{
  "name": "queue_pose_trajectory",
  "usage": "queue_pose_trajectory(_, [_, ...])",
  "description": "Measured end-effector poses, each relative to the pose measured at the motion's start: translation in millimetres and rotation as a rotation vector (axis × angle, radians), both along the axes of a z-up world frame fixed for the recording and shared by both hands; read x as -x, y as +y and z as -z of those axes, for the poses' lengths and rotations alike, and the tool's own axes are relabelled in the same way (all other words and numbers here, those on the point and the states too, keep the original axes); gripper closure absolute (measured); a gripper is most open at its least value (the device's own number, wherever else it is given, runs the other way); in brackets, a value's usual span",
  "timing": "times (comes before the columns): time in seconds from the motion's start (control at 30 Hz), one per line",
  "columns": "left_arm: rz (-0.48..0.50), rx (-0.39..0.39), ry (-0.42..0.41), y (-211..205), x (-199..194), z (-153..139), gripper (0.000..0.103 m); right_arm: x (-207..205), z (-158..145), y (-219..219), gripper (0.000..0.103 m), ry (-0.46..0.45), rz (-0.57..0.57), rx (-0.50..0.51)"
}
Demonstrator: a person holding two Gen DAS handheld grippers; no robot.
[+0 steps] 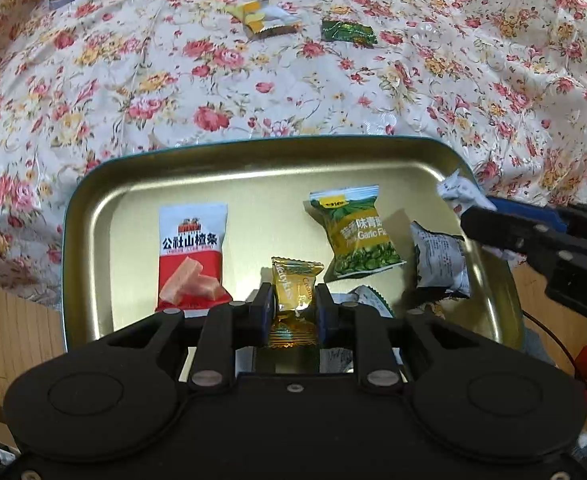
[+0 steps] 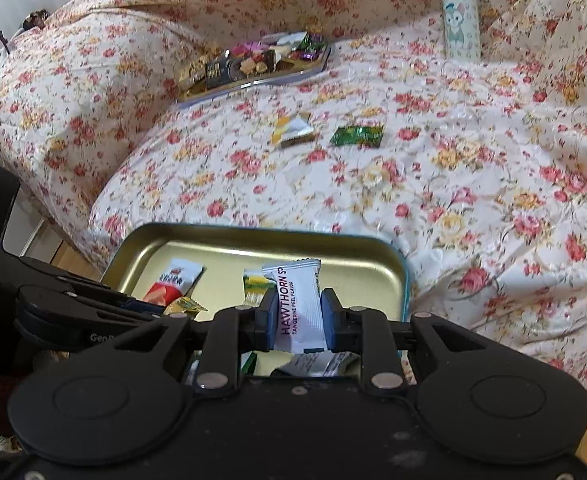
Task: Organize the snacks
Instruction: 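Carry the gold candy and Hawthorn packet over the gold tray, then lower both items into the gold tray and open both tools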
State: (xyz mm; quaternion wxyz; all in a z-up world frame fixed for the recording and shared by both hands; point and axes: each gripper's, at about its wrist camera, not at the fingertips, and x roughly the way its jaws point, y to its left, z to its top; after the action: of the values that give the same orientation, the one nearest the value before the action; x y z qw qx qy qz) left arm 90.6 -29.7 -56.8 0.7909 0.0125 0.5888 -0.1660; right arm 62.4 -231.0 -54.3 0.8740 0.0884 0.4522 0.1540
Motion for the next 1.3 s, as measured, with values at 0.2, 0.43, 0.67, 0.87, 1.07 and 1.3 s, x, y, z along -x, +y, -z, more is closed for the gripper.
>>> queue_pose_trajectory(0.2, [-0.031, -0.007, -0.017, 0.4, -9.1, 4.0, 0.075, -2.7, 5.1, 2.7, 0.079, 0.017, -0.001, -0.002])
queue_pose_trajectory(0.43, [-0.029, -0.036, -0.039, -2.5, -17.9, 11.9, 0.075, -8.3, 11.3, 3.1, 0.079, 0.045, 0.008, 0.005])
queue_pose_trajectory(0.67, [-0.03, -0.028, -0.039, -0.2, -23.6, 15.3, 0.074, -13.1, 13.4, 4.9, 0.079, 0.052, 0.004, 0.007])
queue_pose_trajectory(0.87, [-0.031, -0.014, -0.05, 2.6, -24.5, 12.5, 0.068, -16.8, 14.7, 6.1, 0.079, 0.057, -0.003, 0.012])
queue_pose_trajectory(1.07, [-0.03, -0.019, -0.064, 4.4, -20.2, 7.6, 0.068, -17.8, 14.7, 6.7, 0.079, 0.062, -0.007, 0.02])
queue_pose_trajectory(1.3, [-0.026, -0.039, -0.067, 7.6, -8.2, 1.4, 0.068, -21.2, 17.0, 8.9, 0.079, 0.08, -0.01, 0.047])
